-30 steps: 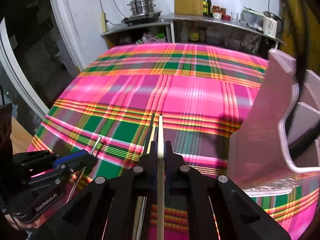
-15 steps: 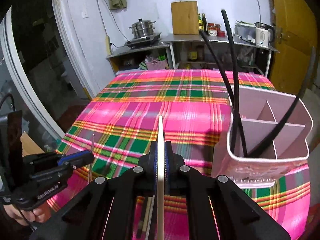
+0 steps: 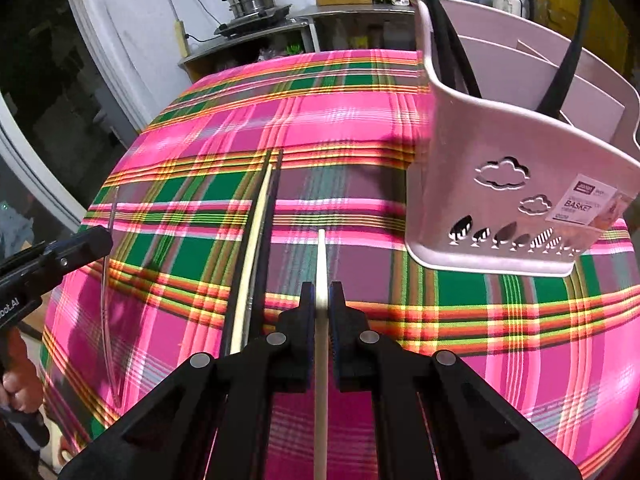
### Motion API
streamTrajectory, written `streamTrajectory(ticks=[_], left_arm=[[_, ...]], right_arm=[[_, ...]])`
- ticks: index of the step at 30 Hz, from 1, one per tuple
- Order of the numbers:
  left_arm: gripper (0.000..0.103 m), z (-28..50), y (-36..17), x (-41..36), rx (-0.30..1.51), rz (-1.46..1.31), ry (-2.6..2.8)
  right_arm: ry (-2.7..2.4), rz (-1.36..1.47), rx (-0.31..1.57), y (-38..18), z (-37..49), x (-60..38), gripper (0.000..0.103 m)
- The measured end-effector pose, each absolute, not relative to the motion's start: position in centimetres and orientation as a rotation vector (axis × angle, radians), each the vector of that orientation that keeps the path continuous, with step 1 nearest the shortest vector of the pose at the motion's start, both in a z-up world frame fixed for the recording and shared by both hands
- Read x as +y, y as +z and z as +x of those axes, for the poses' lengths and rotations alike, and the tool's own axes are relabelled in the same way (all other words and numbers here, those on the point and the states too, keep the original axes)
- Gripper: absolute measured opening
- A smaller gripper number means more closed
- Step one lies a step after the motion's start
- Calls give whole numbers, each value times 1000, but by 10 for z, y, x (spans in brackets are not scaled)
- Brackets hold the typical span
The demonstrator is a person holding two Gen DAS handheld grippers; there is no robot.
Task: Organize utensils
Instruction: 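Lift the metal chopstick upright with the left tool while the right tool carries the wooden chopstick toward the holder, then bring the left tool's chopstick above the pink holder while the right tool positions its wooden chopstick there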
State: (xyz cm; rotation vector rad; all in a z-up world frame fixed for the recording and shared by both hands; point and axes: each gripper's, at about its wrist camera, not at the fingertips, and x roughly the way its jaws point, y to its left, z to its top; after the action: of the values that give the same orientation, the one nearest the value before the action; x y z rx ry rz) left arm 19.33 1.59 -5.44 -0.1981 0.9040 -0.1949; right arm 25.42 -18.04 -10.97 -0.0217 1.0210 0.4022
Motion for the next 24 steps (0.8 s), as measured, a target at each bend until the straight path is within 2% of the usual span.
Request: streamTrajectory(ticks=[18,24], left_arm=[[4,180,17,1,779,-168,-261],[4,177,33,-8,749,-153,-281]], right_arm=[[424,54,775,-1,220,-207,6],[417,59,744,13,218,-210,6]])
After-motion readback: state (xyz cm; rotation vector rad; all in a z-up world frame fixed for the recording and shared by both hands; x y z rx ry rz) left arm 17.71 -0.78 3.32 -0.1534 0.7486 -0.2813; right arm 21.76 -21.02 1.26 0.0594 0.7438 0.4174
